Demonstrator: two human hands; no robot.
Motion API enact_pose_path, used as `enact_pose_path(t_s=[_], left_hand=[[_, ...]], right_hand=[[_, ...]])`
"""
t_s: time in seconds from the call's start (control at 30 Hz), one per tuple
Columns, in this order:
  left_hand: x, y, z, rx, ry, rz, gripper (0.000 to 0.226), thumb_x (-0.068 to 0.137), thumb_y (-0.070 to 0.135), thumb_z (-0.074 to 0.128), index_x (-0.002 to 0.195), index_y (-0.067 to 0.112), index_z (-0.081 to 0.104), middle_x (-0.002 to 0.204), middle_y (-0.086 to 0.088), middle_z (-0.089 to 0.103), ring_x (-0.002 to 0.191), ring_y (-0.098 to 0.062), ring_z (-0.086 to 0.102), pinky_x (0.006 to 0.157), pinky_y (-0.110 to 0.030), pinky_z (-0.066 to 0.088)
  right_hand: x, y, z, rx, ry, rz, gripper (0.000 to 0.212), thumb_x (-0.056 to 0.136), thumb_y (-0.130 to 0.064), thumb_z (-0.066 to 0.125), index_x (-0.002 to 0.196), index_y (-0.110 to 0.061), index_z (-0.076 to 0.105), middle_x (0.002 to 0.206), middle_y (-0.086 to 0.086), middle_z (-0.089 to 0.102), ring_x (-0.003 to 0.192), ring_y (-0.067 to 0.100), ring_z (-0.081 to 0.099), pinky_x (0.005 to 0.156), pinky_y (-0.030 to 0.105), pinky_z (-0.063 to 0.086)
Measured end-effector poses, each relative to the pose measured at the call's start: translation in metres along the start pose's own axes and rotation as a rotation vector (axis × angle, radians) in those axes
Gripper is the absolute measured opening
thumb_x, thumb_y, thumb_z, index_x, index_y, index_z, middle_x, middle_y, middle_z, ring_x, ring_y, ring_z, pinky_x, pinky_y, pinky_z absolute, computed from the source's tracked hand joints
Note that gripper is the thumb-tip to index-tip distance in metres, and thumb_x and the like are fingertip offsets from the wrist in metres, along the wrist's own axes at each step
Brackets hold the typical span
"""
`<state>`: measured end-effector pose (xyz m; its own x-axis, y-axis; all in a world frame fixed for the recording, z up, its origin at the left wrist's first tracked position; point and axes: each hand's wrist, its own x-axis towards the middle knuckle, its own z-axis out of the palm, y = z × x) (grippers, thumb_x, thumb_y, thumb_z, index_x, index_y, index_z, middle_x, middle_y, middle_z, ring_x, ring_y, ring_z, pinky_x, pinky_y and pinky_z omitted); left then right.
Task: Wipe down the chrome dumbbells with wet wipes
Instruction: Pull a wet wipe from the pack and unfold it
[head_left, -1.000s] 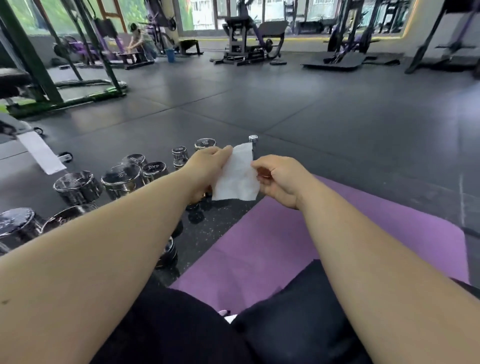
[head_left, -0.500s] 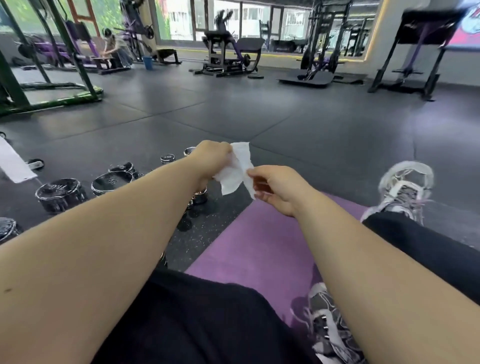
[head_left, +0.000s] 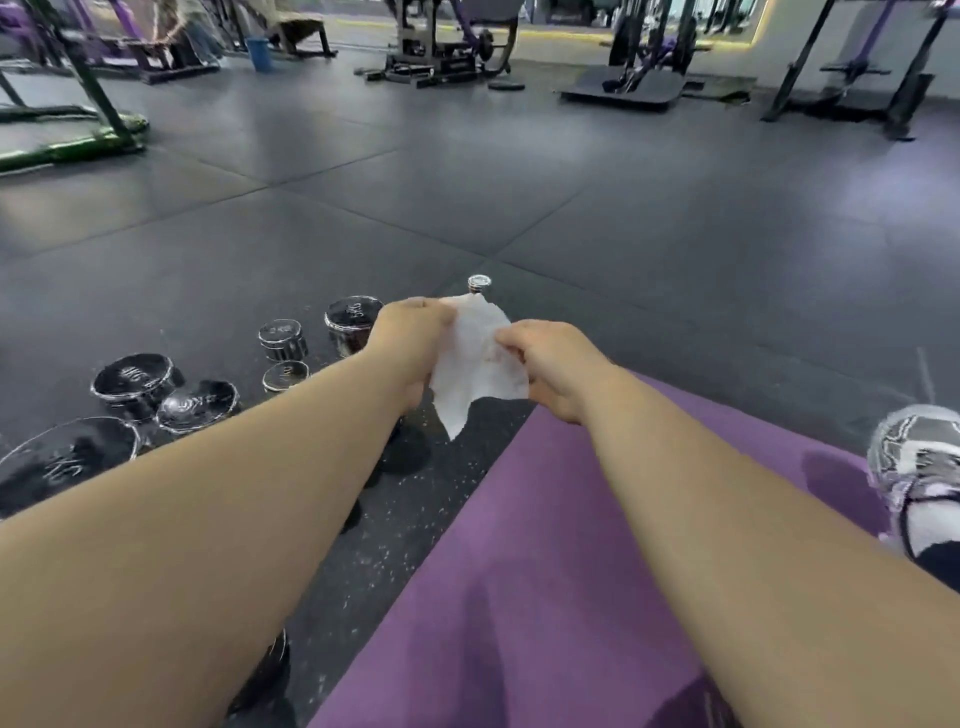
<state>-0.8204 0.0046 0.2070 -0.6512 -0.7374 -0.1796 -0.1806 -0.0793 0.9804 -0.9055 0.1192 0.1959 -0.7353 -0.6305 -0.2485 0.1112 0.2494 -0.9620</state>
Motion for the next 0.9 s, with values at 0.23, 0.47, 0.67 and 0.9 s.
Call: enact_pose_path(t_s=[0.23, 0.47, 0.67, 0.9], left_hand=[[0.156, -0.011, 0.056, 0.126, 0.323, 0.013, 0.03, 0.1, 0.023, 0.046, 0.073, 0.013, 0.056, 0.064, 0.001, 0.046, 0.057, -0.017, 0.038, 0.051, -0.027, 0.032], [0.17, -0.004, 0.051, 0.095, 0.387, 0.003, 0.023, 0.092, 0.023, 0.049, 0.07, 0.015, 0.047, 0.064, 0.001, 0.033, 0.06, -0.017, 0.026, 0.052, -0.029, 0.021], [0.106, -0.008, 0.013, 0.05, 0.538, 0.084, 0.025, 0.098, 0.027, 0.044, 0.089, 0.008, 0.055, 0.073, -0.002, 0.043, 0.064, -0.018, 0.038, 0.055, -0.029, 0.033], [0.032, -0.027, 0.01, -0.032, 0.689, 0.071, 0.027, 0.095, 0.028, 0.048, 0.083, 0.007, 0.06, 0.074, -0.009, 0.05, 0.064, -0.021, 0.046, 0.058, -0.037, 0.047]], right_hand=[[0.194, -0.01, -0.032, -0.181, -0.08, 0.119, 0.027, 0.095, -0.006, 0.051, 0.07, -0.017, 0.055, 0.059, -0.002, 0.046, 0.048, 0.012, 0.041, 0.046, 0.02, 0.033], [0.219, -0.036, -0.034, -0.396, -0.238, 0.265, 0.023, 0.09, -0.027, 0.067, 0.076, -0.02, 0.05, 0.058, -0.001, 0.038, 0.039, 0.012, 0.026, 0.039, 0.02, 0.018], [0.184, -0.057, -0.02, -0.147, -0.636, 0.182, 0.012, 0.087, -0.016, 0.066, 0.097, -0.011, 0.066, 0.092, 0.004, 0.071, 0.077, 0.013, 0.068, 0.069, 0.021, 0.053], [0.128, -0.079, -0.035, -0.369, -0.815, 0.2, 0.015, 0.091, -0.008, 0.059, 0.105, -0.011, 0.064, 0.103, 0.004, 0.07, 0.092, 0.016, 0.069, 0.08, 0.027, 0.059]])
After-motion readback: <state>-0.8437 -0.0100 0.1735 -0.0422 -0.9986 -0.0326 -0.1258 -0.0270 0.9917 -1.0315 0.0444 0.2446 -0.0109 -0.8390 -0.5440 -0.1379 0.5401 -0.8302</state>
